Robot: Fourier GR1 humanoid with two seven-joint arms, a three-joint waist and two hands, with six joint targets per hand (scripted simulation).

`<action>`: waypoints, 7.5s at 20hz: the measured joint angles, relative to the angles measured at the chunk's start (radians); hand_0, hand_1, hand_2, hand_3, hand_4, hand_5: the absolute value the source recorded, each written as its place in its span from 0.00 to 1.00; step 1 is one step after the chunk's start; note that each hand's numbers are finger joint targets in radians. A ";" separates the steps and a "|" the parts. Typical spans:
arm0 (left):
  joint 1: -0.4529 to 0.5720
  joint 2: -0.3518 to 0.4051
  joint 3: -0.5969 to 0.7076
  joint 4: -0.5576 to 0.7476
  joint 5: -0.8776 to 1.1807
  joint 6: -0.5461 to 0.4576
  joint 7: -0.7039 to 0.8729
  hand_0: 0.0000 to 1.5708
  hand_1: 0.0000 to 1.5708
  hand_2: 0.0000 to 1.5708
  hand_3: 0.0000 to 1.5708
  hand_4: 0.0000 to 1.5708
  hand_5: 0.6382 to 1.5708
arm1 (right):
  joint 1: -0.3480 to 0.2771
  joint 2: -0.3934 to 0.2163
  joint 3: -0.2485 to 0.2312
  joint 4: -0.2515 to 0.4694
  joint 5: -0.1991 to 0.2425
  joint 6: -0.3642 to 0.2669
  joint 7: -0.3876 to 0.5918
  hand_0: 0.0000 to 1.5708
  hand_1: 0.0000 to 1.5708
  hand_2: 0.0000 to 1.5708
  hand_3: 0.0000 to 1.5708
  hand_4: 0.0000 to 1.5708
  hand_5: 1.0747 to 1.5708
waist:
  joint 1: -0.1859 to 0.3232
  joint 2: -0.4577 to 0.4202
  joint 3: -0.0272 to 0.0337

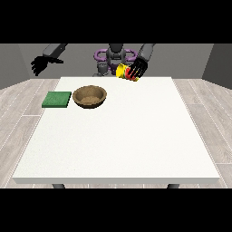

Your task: Pick the cup and pour the ball into the bowl, then pick the bowl and place it on the pad

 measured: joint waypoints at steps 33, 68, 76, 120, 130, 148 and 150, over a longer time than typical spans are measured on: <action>-0.185 -0.045 -0.539 -0.132 -0.639 -0.353 0.542 0.39 0.39 1.00 1.00 0.78 0.80 | -0.245 -0.001 0.039 0.136 0.028 -0.025 -0.005 0.00 0.00 0.00 0.05 0.00 0.89 | -0.053 0.102 -0.0007; -0.105 -0.016 0.086 -0.477 -0.001 -0.337 0.130 0.33 0.33 0.00 0.00 0.53 0.97 | -0.289 -0.036 -0.060 0.188 -0.087 -0.031 0.054 0.00 0.00 0.00 0.00 0.25 1.00 | 0.185 0.311 -0.0054; -0.018 -0.036 0.208 -0.439 0.347 -0.348 -0.067 0.00 0.00 0.00 0.00 0.00 0.95 | -0.331 0.045 -0.002 0.125 -0.073 -0.053 0.085 0.00 0.00 0.00 0.00 0.12 0.95 | 0.108 0.367 -0.0040; 0.044 0.044 0.259 -0.544 0.512 -0.531 -0.037 0.00 0.00 0.00 0.00 0.00 1.00 | -0.377 0.183 0.086 0.308 0.010 -0.338 0.095 1.00 1.00 1.00 1.00 0.65 0.96 | 0.156 0.275 -0.0250; 0.130 0.085 0.344 -0.429 0.557 -0.539 -0.117 0.00 0.00 0.00 0.00 0.00 1.00 | -0.444 0.177 0.160 0.293 0.060 -0.413 0.384 1.00 1.00 1.00 1.00 0.67 0.96 | 0.068 0.171 -0.0043; 0.158 0.072 0.370 -0.377 0.541 -0.452 -0.229 0.00 0.00 0.00 0.00 0.00 0.99 | -0.397 -0.031 0.059 0.242 -0.056 -0.186 0.463 1.00 1.00 1.00 1.00 0.68 0.98 | -0.016 0.236 -0.0013; 0.146 0.063 0.366 -0.376 0.532 -0.430 -0.250 0.00 0.00 0.00 0.00 0.00 0.99 | -0.397 -0.054 0.038 0.249 -0.076 -0.159 0.452 1.00 1.00 1.00 0.92 0.65 0.98 | -0.018 0.270 -0.0013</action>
